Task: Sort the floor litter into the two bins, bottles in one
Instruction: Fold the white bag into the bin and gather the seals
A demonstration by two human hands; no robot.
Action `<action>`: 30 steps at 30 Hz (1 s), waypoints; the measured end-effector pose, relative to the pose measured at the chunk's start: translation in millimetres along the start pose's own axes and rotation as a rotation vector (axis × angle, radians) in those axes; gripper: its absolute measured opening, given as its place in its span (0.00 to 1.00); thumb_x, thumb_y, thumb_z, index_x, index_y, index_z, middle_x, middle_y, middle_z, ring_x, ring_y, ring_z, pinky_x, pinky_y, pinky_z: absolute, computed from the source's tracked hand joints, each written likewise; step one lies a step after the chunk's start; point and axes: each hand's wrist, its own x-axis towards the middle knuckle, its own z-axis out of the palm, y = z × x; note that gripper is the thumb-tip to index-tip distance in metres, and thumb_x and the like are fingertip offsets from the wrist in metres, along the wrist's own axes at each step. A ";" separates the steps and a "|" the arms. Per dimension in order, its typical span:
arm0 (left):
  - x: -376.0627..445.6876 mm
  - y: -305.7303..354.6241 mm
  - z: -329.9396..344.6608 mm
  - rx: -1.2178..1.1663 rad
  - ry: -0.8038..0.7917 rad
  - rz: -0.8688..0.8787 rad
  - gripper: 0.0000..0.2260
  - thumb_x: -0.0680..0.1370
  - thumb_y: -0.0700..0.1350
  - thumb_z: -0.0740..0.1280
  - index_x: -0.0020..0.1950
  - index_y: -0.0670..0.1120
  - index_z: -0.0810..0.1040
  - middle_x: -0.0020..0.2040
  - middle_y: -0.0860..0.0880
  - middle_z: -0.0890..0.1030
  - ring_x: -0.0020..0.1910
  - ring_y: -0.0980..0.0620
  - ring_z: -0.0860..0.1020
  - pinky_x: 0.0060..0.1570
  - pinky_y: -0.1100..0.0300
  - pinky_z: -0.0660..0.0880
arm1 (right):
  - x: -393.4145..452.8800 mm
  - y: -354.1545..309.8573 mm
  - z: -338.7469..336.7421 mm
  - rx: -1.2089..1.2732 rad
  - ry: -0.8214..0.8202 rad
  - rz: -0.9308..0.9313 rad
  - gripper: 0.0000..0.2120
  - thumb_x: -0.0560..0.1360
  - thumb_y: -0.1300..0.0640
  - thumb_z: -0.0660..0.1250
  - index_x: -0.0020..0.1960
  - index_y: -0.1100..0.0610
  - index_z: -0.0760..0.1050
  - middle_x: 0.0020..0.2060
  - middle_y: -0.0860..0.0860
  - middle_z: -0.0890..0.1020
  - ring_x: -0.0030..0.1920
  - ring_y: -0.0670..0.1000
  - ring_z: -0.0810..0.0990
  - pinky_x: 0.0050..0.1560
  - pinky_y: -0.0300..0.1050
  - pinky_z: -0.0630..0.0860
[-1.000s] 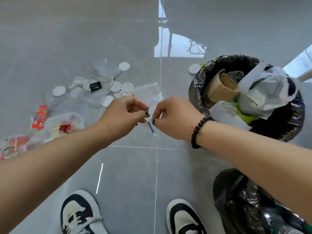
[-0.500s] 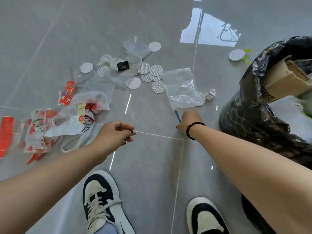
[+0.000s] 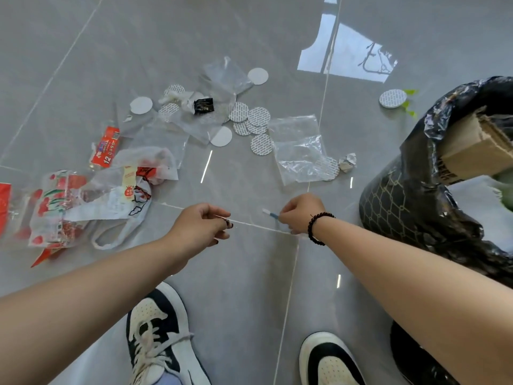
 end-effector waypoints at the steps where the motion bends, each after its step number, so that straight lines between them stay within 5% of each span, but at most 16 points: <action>1: 0.9 1.1 3.3 -0.014 0.000 0.016 0.09 0.77 0.36 0.65 0.55 0.46 0.76 0.52 0.45 0.81 0.40 0.53 0.82 0.40 0.61 0.74 | -4.0 -2.5 0.5 0.060 -0.046 -0.028 0.03 0.70 0.62 0.70 0.37 0.58 0.79 0.35 0.53 0.80 0.36 0.54 0.82 0.39 0.45 0.82; 4: 4.7 8.5 13.4 -0.041 -0.026 0.152 0.20 0.79 0.40 0.65 0.69 0.51 0.68 0.62 0.51 0.73 0.46 0.52 0.83 0.47 0.58 0.77 | -17.6 -17.8 -0.9 0.177 -0.163 -0.121 0.03 0.71 0.63 0.69 0.42 0.64 0.81 0.33 0.54 0.80 0.33 0.50 0.80 0.39 0.42 0.82; 8: 9.0 16.1 18.4 0.157 -0.076 0.320 0.26 0.79 0.42 0.66 0.75 0.54 0.63 0.68 0.55 0.69 0.50 0.53 0.81 0.54 0.57 0.78 | -37.0 -41.5 -2.9 0.468 -0.251 -0.187 0.03 0.73 0.65 0.67 0.44 0.64 0.79 0.32 0.53 0.79 0.33 0.48 0.78 0.34 0.40 0.80; 10: 9.4 14.4 16.9 0.218 -0.076 0.350 0.25 0.78 0.41 0.66 0.74 0.53 0.65 0.67 0.56 0.71 0.53 0.57 0.78 0.49 0.64 0.75 | -41.7 -48.4 -7.0 0.627 -0.313 -0.141 0.05 0.73 0.67 0.63 0.42 0.63 0.77 0.30 0.51 0.77 0.30 0.47 0.75 0.29 0.38 0.73; 13: 10.3 12.0 14.6 0.237 -0.085 0.365 0.20 0.77 0.43 0.69 0.69 0.49 0.73 0.61 0.56 0.77 0.60 0.59 0.75 0.57 0.62 0.74 | -43.0 -55.2 -16.7 0.930 -0.388 0.011 0.08 0.73 0.67 0.57 0.38 0.61 0.73 0.29 0.51 0.71 0.26 0.46 0.69 0.24 0.35 0.66; 17: 9.9 10.7 19.2 0.171 -0.108 0.348 0.07 0.77 0.44 0.70 0.54 0.48 0.82 0.47 0.54 0.84 0.43 0.65 0.79 0.45 0.69 0.72 | -40.9 -53.5 -25.6 1.014 -0.409 0.038 0.09 0.73 0.67 0.55 0.39 0.60 0.72 0.30 0.51 0.70 0.24 0.46 0.68 0.21 0.34 0.64; 20: 11.2 12.3 21.3 0.176 -0.056 0.380 0.04 0.77 0.45 0.70 0.46 0.47 0.83 0.39 0.52 0.83 0.34 0.67 0.77 0.39 0.71 0.70 | -38.3 -45.9 -24.4 0.903 -0.423 0.044 0.08 0.74 0.66 0.57 0.40 0.60 0.74 0.31 0.51 0.72 0.25 0.46 0.68 0.23 0.35 0.64; 25: 23.0 14.5 10.5 0.083 0.063 0.364 0.07 0.75 0.49 0.72 0.45 0.46 0.85 0.46 0.50 0.85 0.46 0.57 0.79 0.52 0.63 0.72 | -13.6 -29.3 -18.1 0.478 -0.105 -0.006 0.07 0.74 0.62 0.67 0.52 0.57 0.76 0.45 0.53 0.80 0.32 0.48 0.75 0.32 0.41 0.72; 28: 26.4 12.4 4.1 0.043 0.115 0.330 0.06 0.73 0.46 0.73 0.38 0.45 0.84 0.53 0.53 0.82 0.53 0.57 0.78 0.57 0.61 0.69 | 11.6 -19.4 -18.9 -0.090 0.279 -0.178 0.16 0.73 0.58 0.66 0.60 0.55 0.72 0.59 0.53 0.73 0.54 0.52 0.75 0.50 0.46 0.75; 30: 23.5 12.0 0.2 0.058 0.156 0.346 0.08 0.73 0.40 0.71 0.33 0.42 0.81 0.59 0.56 0.78 0.58 0.58 0.75 0.56 0.63 0.67 | 24.4 -16.3 -19.1 -0.426 0.327 -0.286 0.21 0.73 0.54 0.67 0.65 0.52 0.70 0.69 0.54 0.64 0.68 0.56 0.63 0.64 0.50 0.68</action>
